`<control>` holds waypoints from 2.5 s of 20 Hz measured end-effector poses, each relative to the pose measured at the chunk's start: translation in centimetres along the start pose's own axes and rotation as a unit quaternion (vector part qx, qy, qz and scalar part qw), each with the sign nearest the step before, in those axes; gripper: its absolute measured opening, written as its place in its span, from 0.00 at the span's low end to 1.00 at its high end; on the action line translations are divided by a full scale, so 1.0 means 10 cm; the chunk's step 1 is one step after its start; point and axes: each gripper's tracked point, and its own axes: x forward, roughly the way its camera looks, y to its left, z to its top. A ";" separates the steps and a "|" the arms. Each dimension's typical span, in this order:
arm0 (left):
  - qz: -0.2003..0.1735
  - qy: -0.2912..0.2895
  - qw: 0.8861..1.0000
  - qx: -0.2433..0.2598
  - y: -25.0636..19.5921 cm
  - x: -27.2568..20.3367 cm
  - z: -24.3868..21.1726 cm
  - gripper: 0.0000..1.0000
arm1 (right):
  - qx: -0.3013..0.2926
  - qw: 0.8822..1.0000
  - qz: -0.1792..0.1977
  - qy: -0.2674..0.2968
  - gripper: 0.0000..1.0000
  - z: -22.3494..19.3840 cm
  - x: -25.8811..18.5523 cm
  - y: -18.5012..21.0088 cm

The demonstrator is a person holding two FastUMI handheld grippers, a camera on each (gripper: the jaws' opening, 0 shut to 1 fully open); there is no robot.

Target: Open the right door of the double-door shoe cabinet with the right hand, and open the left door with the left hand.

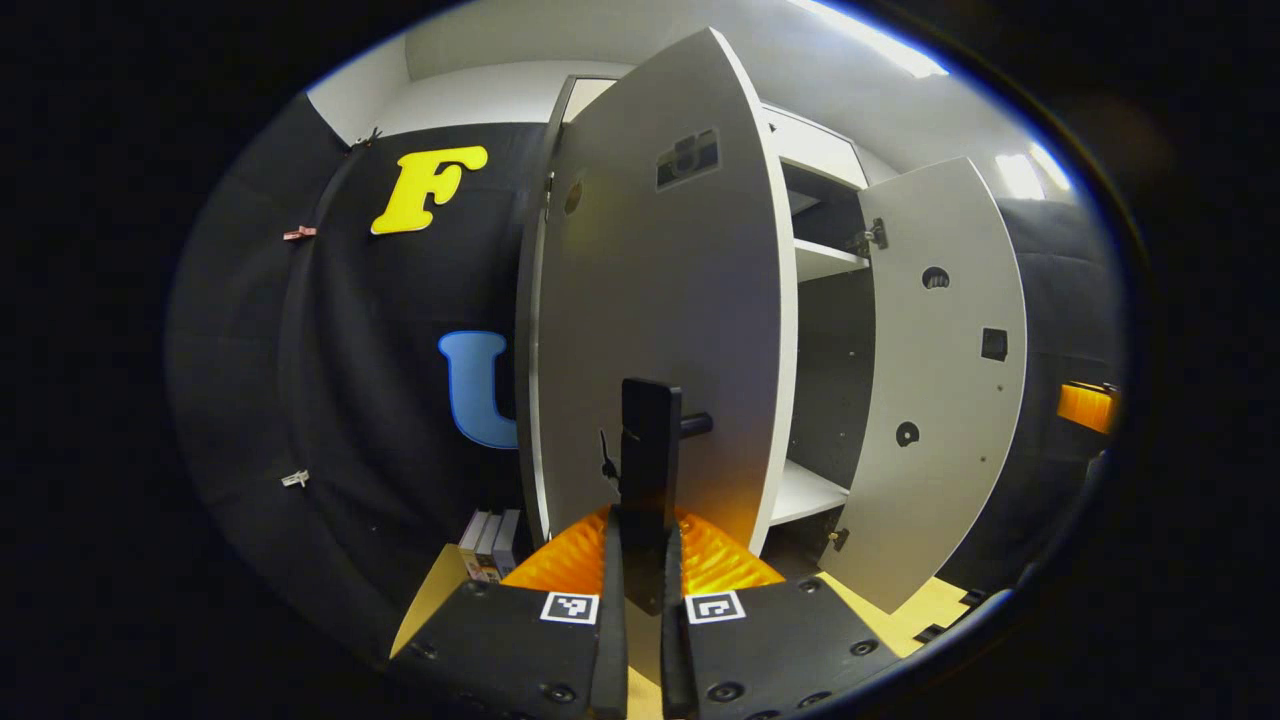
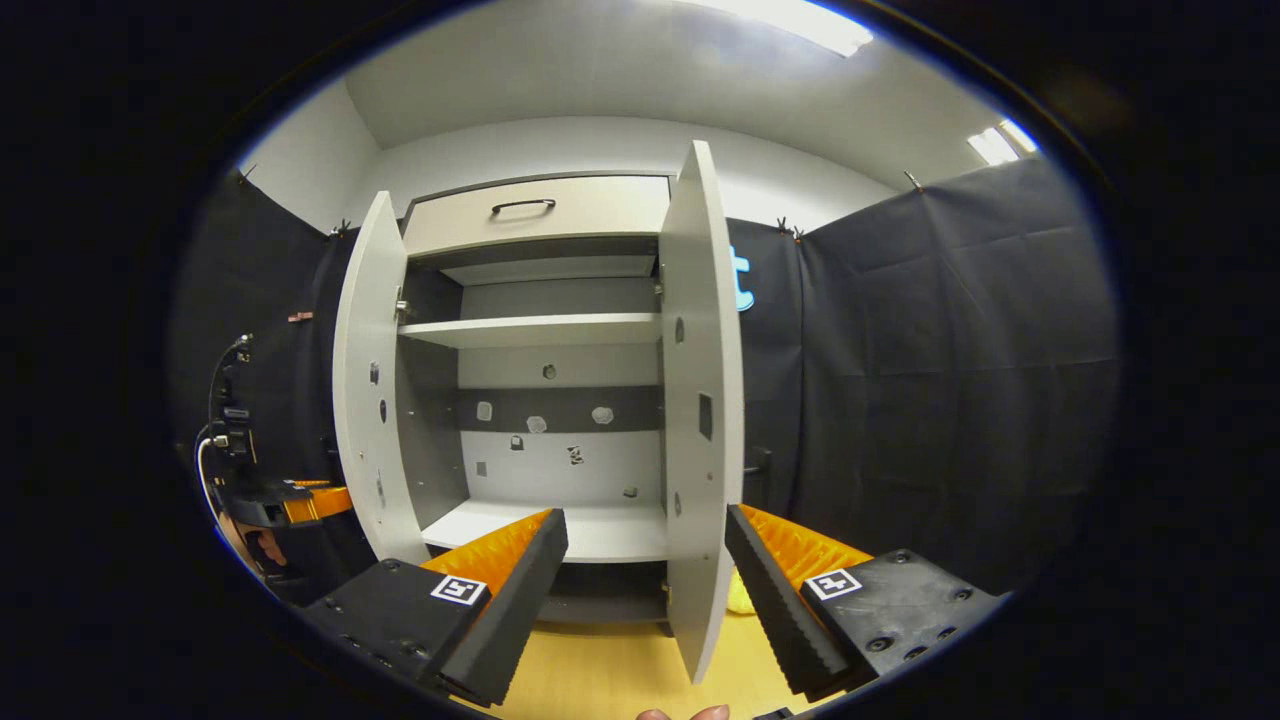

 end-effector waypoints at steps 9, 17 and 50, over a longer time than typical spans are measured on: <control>0.009 -0.001 1.000 0.002 0.02 -0.09 -0.02 0.17 | -0.008 1.000 0.011 -0.003 0.99 0.02 0.01 0.11; 0.037 -0.002 0.999 -0.002 0.02 -0.12 -0.01 0.17 | -0.007 1.000 0.014 0.002 0.99 -0.01 0.03 0.10; 0.107 -0.039 0.993 0.031 -1.04 -0.95 0.48 0.81 | 0.011 1.000 0.015 0.010 1.00 0.00 -0.06 -0.01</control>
